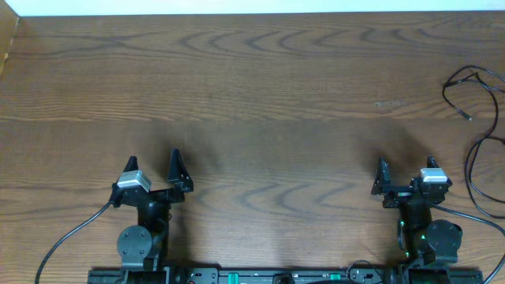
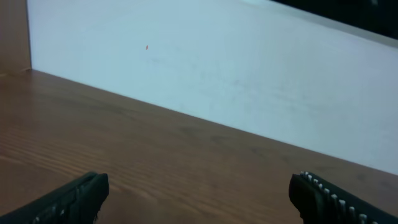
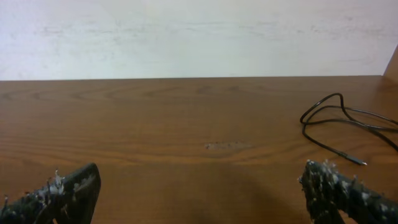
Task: Untangle cables
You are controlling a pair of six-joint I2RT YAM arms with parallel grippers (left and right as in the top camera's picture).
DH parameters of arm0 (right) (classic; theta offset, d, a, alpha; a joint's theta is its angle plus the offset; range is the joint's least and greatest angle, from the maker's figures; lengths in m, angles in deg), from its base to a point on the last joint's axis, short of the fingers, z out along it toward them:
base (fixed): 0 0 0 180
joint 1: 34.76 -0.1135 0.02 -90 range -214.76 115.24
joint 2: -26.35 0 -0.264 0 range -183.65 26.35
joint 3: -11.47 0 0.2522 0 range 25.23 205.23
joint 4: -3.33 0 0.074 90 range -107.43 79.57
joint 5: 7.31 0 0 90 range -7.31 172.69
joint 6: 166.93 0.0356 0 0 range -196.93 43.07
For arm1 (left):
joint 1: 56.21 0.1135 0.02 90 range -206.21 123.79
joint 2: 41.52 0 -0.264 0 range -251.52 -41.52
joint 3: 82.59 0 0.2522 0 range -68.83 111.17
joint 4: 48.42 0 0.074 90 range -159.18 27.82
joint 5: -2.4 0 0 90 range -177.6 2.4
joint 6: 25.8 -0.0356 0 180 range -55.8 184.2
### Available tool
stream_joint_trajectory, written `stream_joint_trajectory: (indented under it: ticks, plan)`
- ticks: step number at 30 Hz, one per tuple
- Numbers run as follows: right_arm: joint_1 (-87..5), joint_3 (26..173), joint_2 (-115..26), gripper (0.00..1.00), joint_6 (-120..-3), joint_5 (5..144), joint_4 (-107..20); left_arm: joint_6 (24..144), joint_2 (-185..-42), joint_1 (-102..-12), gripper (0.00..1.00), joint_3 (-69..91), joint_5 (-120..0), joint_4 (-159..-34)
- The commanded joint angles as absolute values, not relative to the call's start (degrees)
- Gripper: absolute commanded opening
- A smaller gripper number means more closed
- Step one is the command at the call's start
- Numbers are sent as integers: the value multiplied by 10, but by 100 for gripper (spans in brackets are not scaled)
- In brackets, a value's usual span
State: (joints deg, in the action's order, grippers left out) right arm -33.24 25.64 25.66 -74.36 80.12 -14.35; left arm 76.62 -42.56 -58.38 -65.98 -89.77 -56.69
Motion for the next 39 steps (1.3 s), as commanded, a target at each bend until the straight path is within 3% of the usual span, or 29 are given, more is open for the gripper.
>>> stream_joint_trajectory:
  ticks: [1, 9, 39]
  plan:
    - [-337, 255, 260, 99, -738, 802, -145, 756, -416, -581, 98, -686, -918, -553]
    - [-337, 255, 260, 99, -738, 802, -146, 742, -416, -581, 98, -686, -948, -658]
    - [-337, 255, 260, 99, -738, 802, -146, 739, -418, -581, 98, -686, -945, -658]
